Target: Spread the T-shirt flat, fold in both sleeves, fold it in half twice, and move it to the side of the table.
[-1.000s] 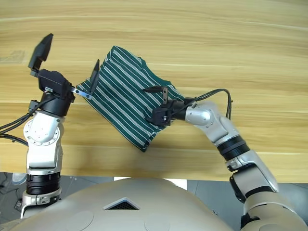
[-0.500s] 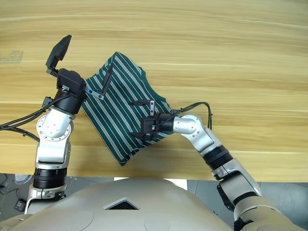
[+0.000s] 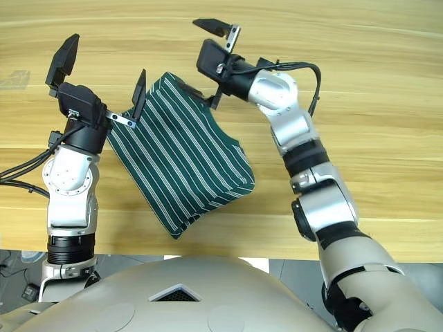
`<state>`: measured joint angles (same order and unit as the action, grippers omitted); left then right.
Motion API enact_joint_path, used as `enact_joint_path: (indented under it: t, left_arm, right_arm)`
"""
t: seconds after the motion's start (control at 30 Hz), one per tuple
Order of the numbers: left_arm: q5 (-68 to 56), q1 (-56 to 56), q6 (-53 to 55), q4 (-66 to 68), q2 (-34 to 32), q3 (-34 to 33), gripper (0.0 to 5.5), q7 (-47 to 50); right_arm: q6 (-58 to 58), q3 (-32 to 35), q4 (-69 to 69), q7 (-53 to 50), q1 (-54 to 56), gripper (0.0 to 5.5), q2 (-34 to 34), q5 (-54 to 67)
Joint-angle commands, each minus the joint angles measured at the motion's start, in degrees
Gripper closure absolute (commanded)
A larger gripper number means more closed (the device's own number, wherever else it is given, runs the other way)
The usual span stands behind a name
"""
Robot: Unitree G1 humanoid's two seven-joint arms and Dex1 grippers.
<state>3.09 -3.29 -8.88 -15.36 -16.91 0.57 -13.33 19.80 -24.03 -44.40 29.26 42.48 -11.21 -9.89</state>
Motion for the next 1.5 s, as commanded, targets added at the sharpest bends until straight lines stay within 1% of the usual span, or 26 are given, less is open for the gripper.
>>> enact_joint_path:
  t: [0.03,0.17,0.3,0.47,0.67,0.77,0.93,1.03,1.17,1.23,1.33,1.4,1.5]
  left_arm:
    - [0.0,2.5,-0.4,1.7,-0.2,-1.2,0.11,0.5]
    - [0.7,2.6,-1.6,2.6,-0.2,-2.1,0.11,1.5]
    - [1.9,2.6,-2.5,3.7,0.4,-0.8,0.11,1.9]
    - [2.9,2.0,-3.0,3.8,0.6,-0.6,0.11,2.3]
    - [3.8,1.6,-3.0,3.7,0.2,-0.2,0.11,2.3]
    - [4.4,1.7,-3.0,4.0,0.2,0.2,0.11,2.1]
    - [4.8,2.0,-2.9,4.1,-0.1,0.8,0.11,1.9]
    - [4.8,2.0,-2.9,4.1,-0.4,0.9,0.11,1.4]
    - [5.1,1.6,-3.1,3.6,-1.7,0.2,0.11,0.7]
    - [5.7,1.5,-3.6,3.2,-2.8,-0.5,0.11,0.6]
    - [6.9,1.2,-5.1,2.3,-5.4,-1.6,0.11,0.0]
    - [7.9,0.1,-7.2,1.4,-8.5,-2.7,0.11,-1.3]
    - [11.7,-3.0,-13.4,1.5,-15.4,-4.7,0.11,-3.6]
  right_arm:
    - [-1.2,-6.2,-21.5,-10.6,10.4,0.1,7.6,-11.3]
    - [-3.3,-6.1,-29.4,-14.4,13.7,0.1,12.6,-13.9]
    - [-3.5,-6.2,-31.6,-16.0,14.6,0.1,13.3,-16.1]
    - [-4.1,-6.3,-32.5,-18.2,12.6,0.1,9.0,-18.7]
    - [-3.2,-5.9,-31.5,-19.9,8.4,0.1,0.7,-20.2]
    - [-1.1,-5.8,-30.0,-19.1,5.8,0.1,-2.5,-20.0]
    - [2.4,-4.4,-26.2,-19.0,4.4,0.1,-3.6,-18.6]
    - [6.5,-1.4,-23.2,-21.7,4.9,0.1,-3.3,-16.2]
    - [12.2,6.1,-14.2,-22.6,3.7,0.1,-4.7,-9.3]
    - [14.2,10.0,-4.5,-20.2,0.2,0.1,-6.2,-4.2]
    - [11.6,14.8,14.7,-14.0,-9.1,0.1,-9.3,5.4]
    - [11.3,17.1,25.0,-10.6,-16.4,0.1,-13.6,8.7]
    - [16.6,20.0,31.9,-7.3,-25.8,0.1,-22.2,5.3]
